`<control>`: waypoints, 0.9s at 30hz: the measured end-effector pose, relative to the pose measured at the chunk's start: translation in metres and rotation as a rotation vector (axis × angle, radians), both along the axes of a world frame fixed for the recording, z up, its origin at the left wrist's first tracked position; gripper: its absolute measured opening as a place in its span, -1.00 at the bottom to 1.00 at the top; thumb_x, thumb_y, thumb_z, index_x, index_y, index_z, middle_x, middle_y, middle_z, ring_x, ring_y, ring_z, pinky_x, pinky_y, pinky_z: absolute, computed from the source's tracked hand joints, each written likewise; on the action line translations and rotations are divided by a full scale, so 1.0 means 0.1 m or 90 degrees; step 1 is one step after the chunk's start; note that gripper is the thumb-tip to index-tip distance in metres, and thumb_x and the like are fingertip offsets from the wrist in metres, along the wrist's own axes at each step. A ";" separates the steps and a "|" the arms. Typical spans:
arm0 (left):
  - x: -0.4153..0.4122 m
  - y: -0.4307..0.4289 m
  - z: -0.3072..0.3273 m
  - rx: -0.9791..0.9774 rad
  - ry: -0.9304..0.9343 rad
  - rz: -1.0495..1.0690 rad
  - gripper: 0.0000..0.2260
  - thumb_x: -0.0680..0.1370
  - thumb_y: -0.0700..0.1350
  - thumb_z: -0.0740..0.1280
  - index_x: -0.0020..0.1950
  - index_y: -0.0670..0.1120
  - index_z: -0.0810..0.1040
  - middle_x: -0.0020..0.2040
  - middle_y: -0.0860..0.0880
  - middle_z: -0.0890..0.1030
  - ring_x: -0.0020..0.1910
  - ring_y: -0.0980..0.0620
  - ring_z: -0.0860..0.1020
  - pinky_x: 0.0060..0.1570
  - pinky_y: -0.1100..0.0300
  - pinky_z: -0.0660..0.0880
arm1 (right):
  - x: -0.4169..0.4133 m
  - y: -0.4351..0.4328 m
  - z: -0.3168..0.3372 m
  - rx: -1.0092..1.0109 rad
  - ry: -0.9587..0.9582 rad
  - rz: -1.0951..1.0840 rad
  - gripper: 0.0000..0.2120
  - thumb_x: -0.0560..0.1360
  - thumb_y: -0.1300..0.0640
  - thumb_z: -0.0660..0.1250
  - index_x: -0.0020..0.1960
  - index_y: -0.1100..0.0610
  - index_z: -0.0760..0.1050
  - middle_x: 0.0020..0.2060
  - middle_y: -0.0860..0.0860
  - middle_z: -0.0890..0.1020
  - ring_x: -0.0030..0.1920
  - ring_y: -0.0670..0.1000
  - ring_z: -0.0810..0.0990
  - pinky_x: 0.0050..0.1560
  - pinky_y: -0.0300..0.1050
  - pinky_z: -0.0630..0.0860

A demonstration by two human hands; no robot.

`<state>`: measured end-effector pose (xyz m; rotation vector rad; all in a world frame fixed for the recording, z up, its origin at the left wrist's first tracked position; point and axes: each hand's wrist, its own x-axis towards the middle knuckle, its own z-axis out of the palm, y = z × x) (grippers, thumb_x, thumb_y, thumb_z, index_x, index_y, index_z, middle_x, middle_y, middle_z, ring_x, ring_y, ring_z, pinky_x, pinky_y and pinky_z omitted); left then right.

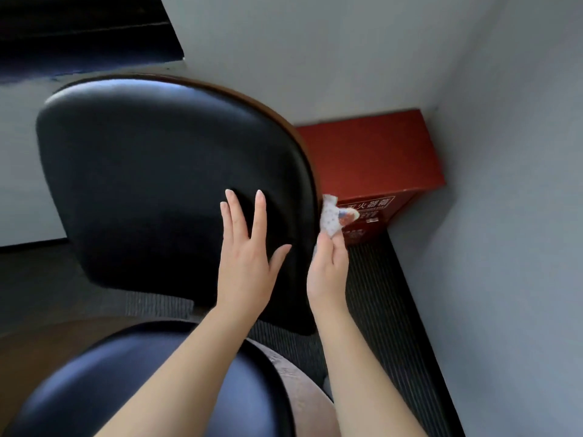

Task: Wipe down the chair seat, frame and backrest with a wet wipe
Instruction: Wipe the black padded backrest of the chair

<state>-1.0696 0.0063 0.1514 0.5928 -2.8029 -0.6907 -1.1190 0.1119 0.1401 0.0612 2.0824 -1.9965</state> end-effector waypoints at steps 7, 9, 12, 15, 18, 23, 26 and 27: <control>0.50 -0.12 -0.64 -0.153 -0.059 -0.120 -0.18 0.50 -0.21 0.36 0.60 -0.04 -0.09 0.58 -0.30 -0.08 0.56 -0.27 -0.03 0.42 -0.22 0.25 | 0.45 0.14 -0.63 0.064 -0.031 -0.005 -0.37 0.47 0.17 0.04 0.55 0.05 0.08 0.51 -0.09 0.19 0.49 -0.17 0.14 0.52 -0.12 0.08; 0.64 -0.22 -0.85 -0.198 -0.056 -0.152 -0.16 0.47 -0.27 0.37 0.60 -0.02 -0.05 0.58 -0.28 -0.07 0.56 -0.26 -0.03 0.42 -0.26 0.22 | 0.48 0.09 -0.68 0.039 0.015 -0.010 -0.34 0.48 0.23 0.04 0.56 -0.01 0.01 0.53 -0.15 0.10 0.50 -0.23 0.06 0.50 -0.22 0.02; 0.78 -0.35 -1.11 -0.258 -0.038 -0.181 -0.10 0.40 -0.34 0.39 0.60 0.00 -0.02 0.58 -0.26 -0.06 0.56 -0.28 -0.01 0.41 -0.30 0.18 | 0.80 0.18 -1.09 0.077 -0.025 -0.007 -0.26 0.40 0.29 0.05 0.49 -0.21 0.01 0.50 -0.19 0.13 0.49 -0.24 0.10 0.52 -0.13 0.05; 0.94 -0.45 -1.38 -0.297 -0.055 -0.212 -0.06 0.34 -0.39 0.36 0.60 0.01 -0.02 0.59 -0.25 -0.07 0.56 -0.29 0.00 0.41 -0.32 0.14 | 1.03 0.32 -1.51 0.123 -0.115 -0.033 -0.21 0.36 0.36 0.05 0.46 -0.22 0.06 0.49 -0.10 0.20 0.48 -0.15 0.19 0.52 0.01 0.12; 1.18 -0.53 -1.66 -0.327 -0.111 -0.227 -0.01 0.29 -0.41 0.36 0.60 0.03 -0.03 0.59 -0.23 -0.08 0.56 -0.29 -0.02 0.41 -0.33 0.10 | 1.09 0.34 -1.73 0.159 -0.150 -0.042 -0.15 0.39 0.51 0.02 0.55 -0.09 0.00 0.50 -0.04 0.22 0.48 -0.06 0.22 0.48 -0.09 0.15; 1.43 -0.59 -1.95 -0.321 -0.163 -0.224 -0.03 0.31 -0.34 0.41 0.60 0.02 -0.01 0.59 -0.22 -0.08 0.55 -0.31 0.00 0.39 -0.35 0.09 | 1.21 0.30 -1.98 0.100 -0.234 -0.168 -0.19 0.39 0.53 -0.02 0.55 -0.01 0.05 0.46 -0.01 0.27 0.44 0.00 0.29 0.41 -0.08 0.32; 1.47 -0.60 -2.04 -0.319 -0.164 -0.227 -0.04 0.33 -0.32 0.40 0.60 0.02 -0.03 0.59 -0.22 -0.09 0.55 -0.29 -0.01 0.40 -0.36 0.08 | 1.25 0.15 -1.99 -0.072 -0.352 -0.323 -0.29 0.41 0.56 -0.09 0.50 0.16 0.16 0.39 0.09 0.37 0.37 0.10 0.38 0.42 0.04 0.29; 1.47 -0.63 -2.07 -0.322 -0.159 -0.230 -0.04 0.34 -0.30 0.42 0.60 0.03 -0.03 0.59 -0.21 -0.08 0.56 -0.28 -0.01 0.40 -0.36 0.07 | 1.25 0.09 -1.98 -0.143 -0.385 -0.366 -0.31 0.41 0.59 -0.13 0.47 0.20 0.22 0.34 0.12 0.41 0.32 0.14 0.41 0.40 0.09 0.31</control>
